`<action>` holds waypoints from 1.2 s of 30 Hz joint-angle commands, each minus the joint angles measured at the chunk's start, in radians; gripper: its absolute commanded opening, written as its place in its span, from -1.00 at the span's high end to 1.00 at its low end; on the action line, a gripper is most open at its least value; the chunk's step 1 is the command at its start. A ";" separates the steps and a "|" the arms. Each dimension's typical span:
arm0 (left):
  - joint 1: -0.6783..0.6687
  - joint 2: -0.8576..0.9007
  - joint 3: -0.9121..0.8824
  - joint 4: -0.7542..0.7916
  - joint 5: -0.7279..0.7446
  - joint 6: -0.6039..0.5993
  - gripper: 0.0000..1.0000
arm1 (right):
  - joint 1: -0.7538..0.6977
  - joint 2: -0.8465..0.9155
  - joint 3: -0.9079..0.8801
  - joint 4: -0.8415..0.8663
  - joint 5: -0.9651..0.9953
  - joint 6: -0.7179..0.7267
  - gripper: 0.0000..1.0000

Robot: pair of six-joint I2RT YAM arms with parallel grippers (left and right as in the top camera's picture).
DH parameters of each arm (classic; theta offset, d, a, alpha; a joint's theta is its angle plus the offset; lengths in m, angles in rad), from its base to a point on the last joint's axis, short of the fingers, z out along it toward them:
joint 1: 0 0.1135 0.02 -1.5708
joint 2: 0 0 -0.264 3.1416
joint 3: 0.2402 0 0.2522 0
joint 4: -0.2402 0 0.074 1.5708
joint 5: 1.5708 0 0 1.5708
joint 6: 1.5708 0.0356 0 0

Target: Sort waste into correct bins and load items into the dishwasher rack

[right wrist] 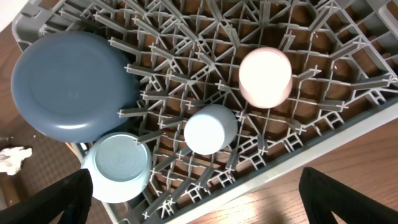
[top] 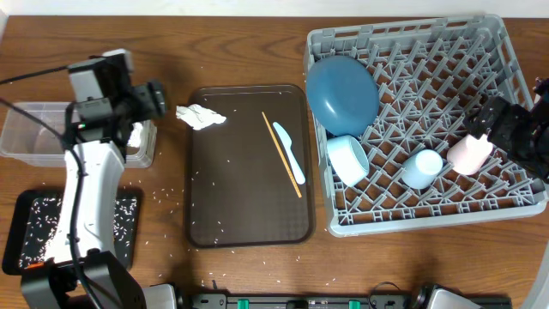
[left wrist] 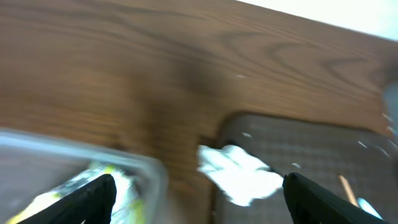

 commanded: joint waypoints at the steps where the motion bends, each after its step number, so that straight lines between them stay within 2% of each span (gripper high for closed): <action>1: -0.071 0.031 0.001 -0.015 0.022 0.053 -0.75 | -0.006 -0.002 0.003 0.003 -0.002 -0.012 -0.99; 5: -0.141 0.109 -0.018 -0.007 -0.082 0.067 -0.74 | -0.006 -0.001 0.003 0.002 -0.002 -0.012 -0.98; 11: -0.204 0.279 -0.018 0.097 -0.112 0.103 -0.72 | -0.006 0.000 0.003 0.003 -0.002 -0.012 -0.99; 19: -0.246 0.373 -0.018 0.127 -0.142 0.103 -0.45 | -0.006 0.002 0.003 0.004 -0.002 -0.006 -0.99; 21: -0.261 0.384 -0.018 0.125 -0.146 0.106 -0.32 | -0.006 0.003 0.003 0.006 -0.002 0.008 -0.98; 29: -0.273 0.455 -0.018 0.122 -0.183 0.105 -0.28 | -0.006 0.003 0.003 0.003 -0.002 0.011 -0.99; 33: -0.278 0.452 -0.016 0.121 -0.183 0.105 -0.15 | -0.006 0.003 0.003 0.004 -0.002 0.010 -0.99; 36: -0.278 0.428 -0.016 0.113 -0.183 0.105 0.11 | -0.006 0.003 0.003 0.003 -0.002 0.010 -0.98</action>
